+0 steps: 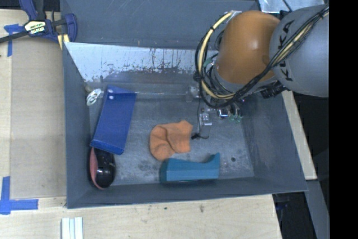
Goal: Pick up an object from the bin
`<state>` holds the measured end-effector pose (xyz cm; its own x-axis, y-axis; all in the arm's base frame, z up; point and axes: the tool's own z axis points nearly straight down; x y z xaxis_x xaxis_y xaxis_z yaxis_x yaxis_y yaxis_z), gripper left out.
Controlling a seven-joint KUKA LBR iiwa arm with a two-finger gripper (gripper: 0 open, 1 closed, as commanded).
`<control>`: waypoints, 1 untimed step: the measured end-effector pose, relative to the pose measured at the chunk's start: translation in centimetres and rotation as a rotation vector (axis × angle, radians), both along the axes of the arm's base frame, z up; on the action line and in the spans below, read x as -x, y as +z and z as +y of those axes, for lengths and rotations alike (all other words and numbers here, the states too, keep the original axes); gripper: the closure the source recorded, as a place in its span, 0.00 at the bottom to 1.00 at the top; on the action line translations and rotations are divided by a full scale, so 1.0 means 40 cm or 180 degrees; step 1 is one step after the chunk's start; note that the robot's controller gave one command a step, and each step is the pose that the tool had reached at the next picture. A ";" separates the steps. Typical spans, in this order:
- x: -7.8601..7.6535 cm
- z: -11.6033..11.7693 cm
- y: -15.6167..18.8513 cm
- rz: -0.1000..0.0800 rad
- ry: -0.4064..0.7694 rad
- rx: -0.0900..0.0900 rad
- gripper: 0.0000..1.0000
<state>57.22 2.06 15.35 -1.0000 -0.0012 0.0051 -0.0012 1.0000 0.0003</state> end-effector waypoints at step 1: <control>-0.005 0.000 0.012 -0.0027 -0.0001 0.0000 0.00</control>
Offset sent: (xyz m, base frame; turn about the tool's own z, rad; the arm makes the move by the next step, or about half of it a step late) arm 0.0025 0.0605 -0.0835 -0.4258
